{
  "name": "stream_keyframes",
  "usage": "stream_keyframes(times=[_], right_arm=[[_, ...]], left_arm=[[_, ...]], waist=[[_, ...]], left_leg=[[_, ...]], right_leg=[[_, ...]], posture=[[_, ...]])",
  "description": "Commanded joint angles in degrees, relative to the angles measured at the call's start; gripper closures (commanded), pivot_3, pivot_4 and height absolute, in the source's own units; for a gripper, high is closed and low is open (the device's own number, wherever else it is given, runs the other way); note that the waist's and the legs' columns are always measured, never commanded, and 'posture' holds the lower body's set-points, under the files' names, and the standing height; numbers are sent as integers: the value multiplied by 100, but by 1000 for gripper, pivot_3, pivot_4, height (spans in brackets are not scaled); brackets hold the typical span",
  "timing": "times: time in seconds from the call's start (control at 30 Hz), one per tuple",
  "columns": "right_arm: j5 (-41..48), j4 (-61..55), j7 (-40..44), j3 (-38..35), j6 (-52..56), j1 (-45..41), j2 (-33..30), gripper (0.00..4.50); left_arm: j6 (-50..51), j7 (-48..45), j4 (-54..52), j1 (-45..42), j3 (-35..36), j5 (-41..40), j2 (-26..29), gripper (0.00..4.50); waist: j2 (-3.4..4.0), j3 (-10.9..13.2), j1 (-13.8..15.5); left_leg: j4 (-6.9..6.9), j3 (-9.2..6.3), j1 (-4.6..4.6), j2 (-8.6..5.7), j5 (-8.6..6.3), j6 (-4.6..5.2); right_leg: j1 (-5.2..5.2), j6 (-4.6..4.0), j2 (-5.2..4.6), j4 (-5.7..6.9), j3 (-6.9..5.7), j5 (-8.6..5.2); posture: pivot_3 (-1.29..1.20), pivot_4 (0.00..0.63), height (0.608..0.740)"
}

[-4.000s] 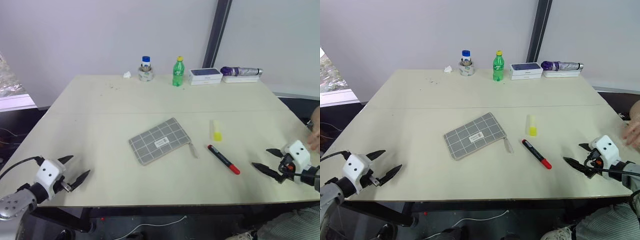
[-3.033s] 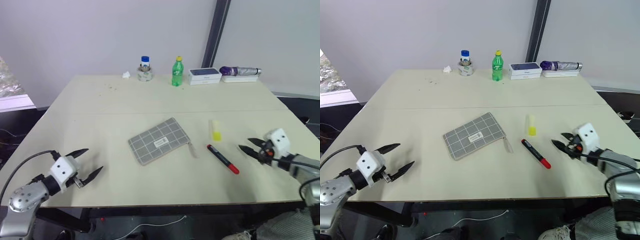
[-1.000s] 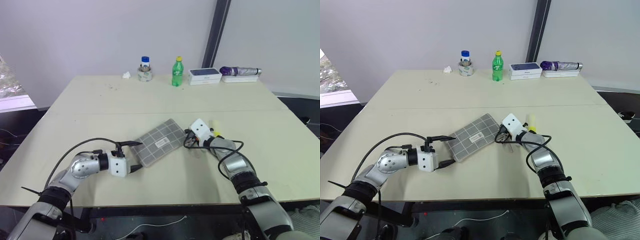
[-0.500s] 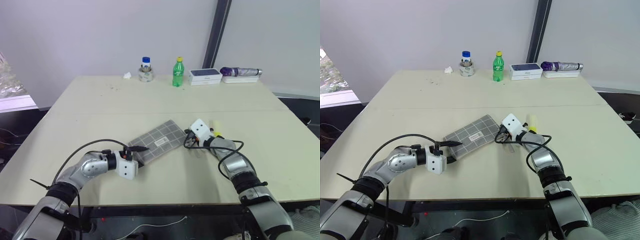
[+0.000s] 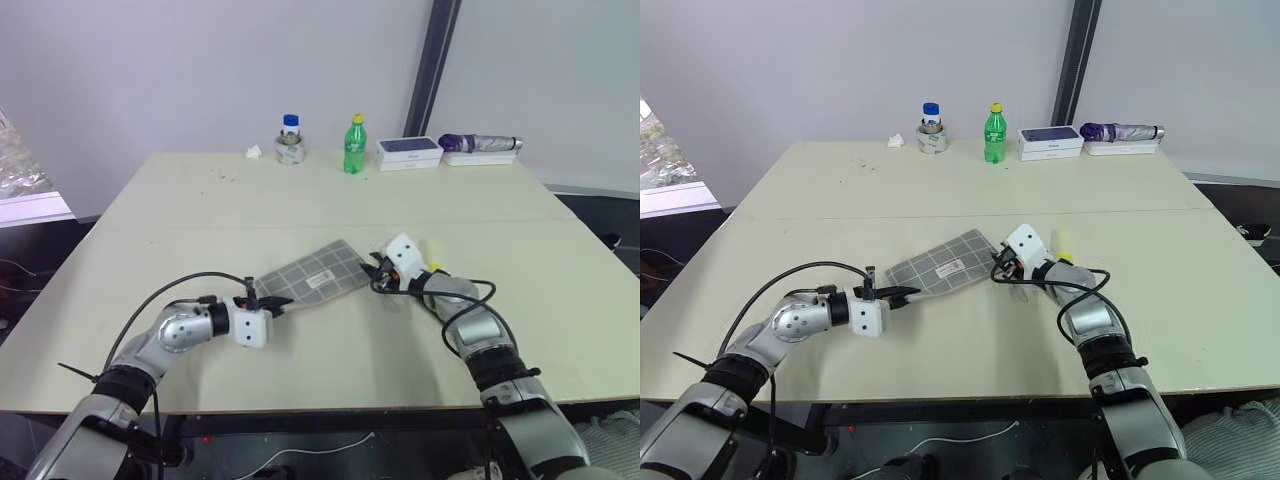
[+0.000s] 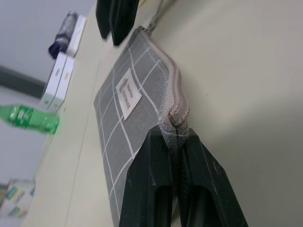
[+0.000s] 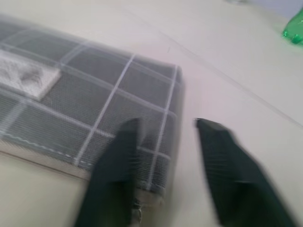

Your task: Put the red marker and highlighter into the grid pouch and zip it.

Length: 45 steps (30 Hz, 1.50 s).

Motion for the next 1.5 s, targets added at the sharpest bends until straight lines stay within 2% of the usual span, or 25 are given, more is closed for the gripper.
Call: stream_keyframes(times=[0.03,0.07,0.2,0.33,0.5,0.6,0.73,0.77,0.83,0.93,1.07,1.23,1.43,1.5], right_arm=[[642,-1228,369,-308,1065,340,-271,571],[796,-1551,484,-306,1396,493,-336,112],[748,-2388,550,41,2041,1007,-535,112],[137,-1809,-258,234,2306,824,-419,112],[245,-1405,-631,122,2550,425,-61,112],[274,-1417,-520,227,2708,433,-58,1001],[278,-1518,-321,405,2841,474,-100,3024],[290,-1587,-235,460,2868,499,-117,3680],[398,-1895,-14,569,2901,571,-105,4468],[482,-2467,418,871,2708,705,-157,4468],[38,-2476,481,1321,2257,810,-306,4468],[-21,-2479,373,1413,1934,783,-49,4468],[403,-3112,1044,1550,1565,872,49,4468],[295,-3110,1173,1653,1374,807,12,4468]], left_arm=[[273,-95,-184,316,103,-195,30,4500],[315,-59,-251,364,123,-204,19,4500],[492,31,-509,528,138,-172,-109,4500],[587,83,-627,631,128,-56,-183,4500],[562,106,-660,671,116,79,-137,4500],[594,114,-687,670,136,91,-136,4500],[635,99,-781,716,161,83,-115,4500],[656,92,-815,735,169,72,-113,4500],[699,80,-868,774,179,78,-105,4500],[759,70,-912,809,180,80,-123,4500],[828,53,-918,752,132,101,-197,4500],[862,-29,-909,687,68,114,-274,4500],[880,-21,-826,579,55,214,-327,4500],[891,-13,-789,524,57,233,-360,4500]], waist=[[0,0,2],[0,0,5],[0,0,6],[0,0,11],[0,0,18],[0,0,23],[0,0,19],[0,0,16],[0,0,10],[0,0,4],[-1,0,10],[-1,0,21],[-1,0,34],[-1,0,42]], left_leg=[[-1,0,-1,2,0,0],[0,0,-1,4,0,0],[-2,1,-3,4,-1,1],[-1,2,-2,2,-1,1],[0,1,-2,-1,-1,1],[-2,1,-2,-1,-1,1],[-1,1,-2,-1,-1,1],[-1,1,-2,-1,-1,1],[-2,1,-2,-1,-1,1],[-4,1,-2,0,-1,1],[-3,1,-2,-1,-1,2],[-2,0,-2,-1,-1,1],[-1,-2,-2,-3,-1,1],[-1,-4,-2,-3,-1,1]], right_leg=[[0,0,0,-2,0,0],[1,0,0,-4,0,0],[1,0,0,-11,-1,0],[0,0,1,-8,-1,0],[2,0,0,-8,-1,0],[1,0,0,-9,-1,0],[3,0,0,-10,-1,0],[3,0,0,-10,-1,0],[2,0,0,-10,-1,0],[-1,0,0,-11,0,0],[0,1,0,-11,-1,-1],[1,1,0,-11,-2,-1],[3,1,0,-12,-4,-1],[5,1,0,-11,-5,-1]], posture=[[0,150,740],[0,150,740],[0,150,740],[0,150,740],[0,150,740],[0,150,740],[0,150,740],[0,150,740],[0,150,740],[0,150,740],[0,150,740],[0,150,740],[0,150,740],[0,150,740]])
